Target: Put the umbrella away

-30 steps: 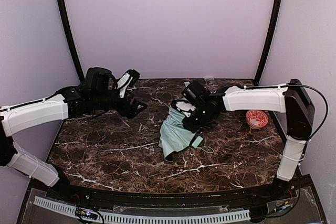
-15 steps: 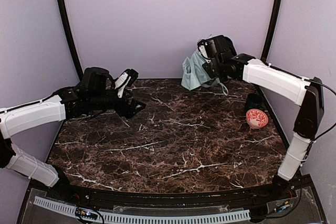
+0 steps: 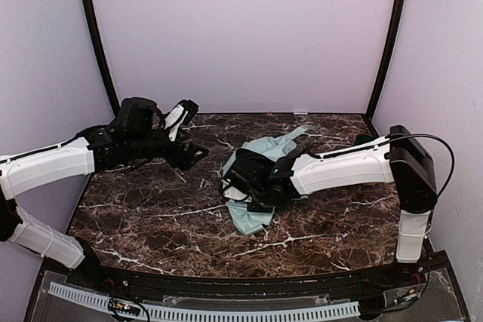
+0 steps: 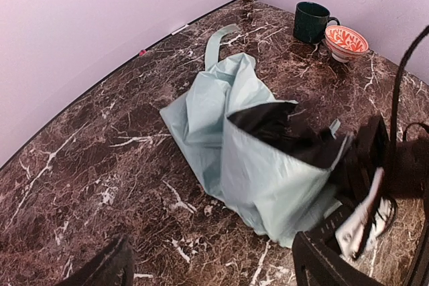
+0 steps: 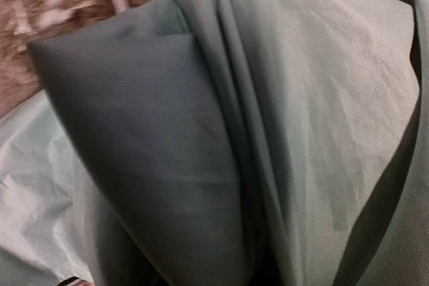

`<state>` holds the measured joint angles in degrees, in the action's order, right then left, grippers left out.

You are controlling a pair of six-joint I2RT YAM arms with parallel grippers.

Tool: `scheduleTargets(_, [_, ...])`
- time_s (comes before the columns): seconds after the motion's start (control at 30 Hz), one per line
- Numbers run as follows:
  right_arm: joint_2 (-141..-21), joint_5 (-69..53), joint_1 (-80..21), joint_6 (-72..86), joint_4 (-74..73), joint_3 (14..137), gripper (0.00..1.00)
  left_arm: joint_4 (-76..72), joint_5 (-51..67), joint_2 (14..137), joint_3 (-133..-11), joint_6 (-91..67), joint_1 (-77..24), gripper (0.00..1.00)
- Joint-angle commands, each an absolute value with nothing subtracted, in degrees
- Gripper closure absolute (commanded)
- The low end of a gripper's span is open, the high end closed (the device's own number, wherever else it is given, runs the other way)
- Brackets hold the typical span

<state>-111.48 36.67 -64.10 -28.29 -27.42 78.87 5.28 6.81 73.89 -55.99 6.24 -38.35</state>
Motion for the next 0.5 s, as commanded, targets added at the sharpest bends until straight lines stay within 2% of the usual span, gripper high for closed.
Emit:
scheduleTargets(0.0, [-111.17, 20.15, -64.69, -25.86, -38.77, 82.58, 1.0, 4.32, 6.69, 72.87, -55.31, 7.01, -38.01, 0.17])
scheduleTargets(0.27, [-112.84, -5.28, -63.57, -25.05, -47.45, 85.24, 1.0, 1.42, 8.12, 70.75, -53.48, 7.85, -38.01, 0.17])
scheduleTargets(0.47, [-113.46, -14.15, -61.11, -22.64, -49.07, 85.76, 0.98, 0.42, 15.66, 70.13, -53.03, 9.22, -38.38, 0.2])
